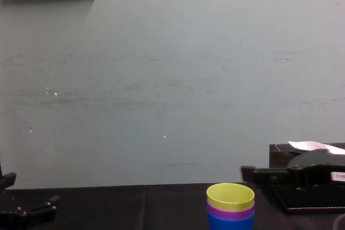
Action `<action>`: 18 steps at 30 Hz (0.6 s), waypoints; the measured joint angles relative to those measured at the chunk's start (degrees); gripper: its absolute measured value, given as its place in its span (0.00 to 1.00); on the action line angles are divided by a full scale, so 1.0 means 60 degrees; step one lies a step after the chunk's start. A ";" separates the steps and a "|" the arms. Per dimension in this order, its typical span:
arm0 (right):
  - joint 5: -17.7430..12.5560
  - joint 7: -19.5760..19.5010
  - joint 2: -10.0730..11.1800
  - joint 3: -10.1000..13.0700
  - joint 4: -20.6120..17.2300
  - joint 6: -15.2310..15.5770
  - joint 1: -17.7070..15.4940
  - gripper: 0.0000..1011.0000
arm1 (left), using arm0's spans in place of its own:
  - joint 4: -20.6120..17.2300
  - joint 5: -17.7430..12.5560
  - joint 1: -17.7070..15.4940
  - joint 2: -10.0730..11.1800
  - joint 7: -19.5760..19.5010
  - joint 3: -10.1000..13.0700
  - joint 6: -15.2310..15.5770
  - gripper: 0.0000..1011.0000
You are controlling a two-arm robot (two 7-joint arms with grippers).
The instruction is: Stack the three plastic cups sequentially using one hand.
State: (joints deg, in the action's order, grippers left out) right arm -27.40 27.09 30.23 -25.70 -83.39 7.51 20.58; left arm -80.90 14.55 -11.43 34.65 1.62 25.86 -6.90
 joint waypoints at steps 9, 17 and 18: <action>-0.0304 -0.0258 0.0399 0.0935 -0.0385 -0.0435 -0.1052 0.99 | 0.0000 0.0001 -0.0001 0.0000 0.0001 0.0000 0.0000 1.00; -0.0318 -0.0530 0.0434 0.1449 -0.0117 -0.0562 -0.1561 0.99 | 0.0000 0.0001 -0.0001 0.0000 0.0000 0.0000 0.0000 1.00; -0.0313 -0.0546 0.0424 0.1483 -0.0072 -0.0566 -0.1586 0.99 | 0.0000 0.0001 -0.0001 0.0000 0.0000 0.0000 0.0000 1.00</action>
State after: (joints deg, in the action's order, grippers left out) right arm -29.28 23.82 32.78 -16.81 -83.82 4.12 11.07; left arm -80.90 14.55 -11.43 34.65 1.62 25.86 -6.91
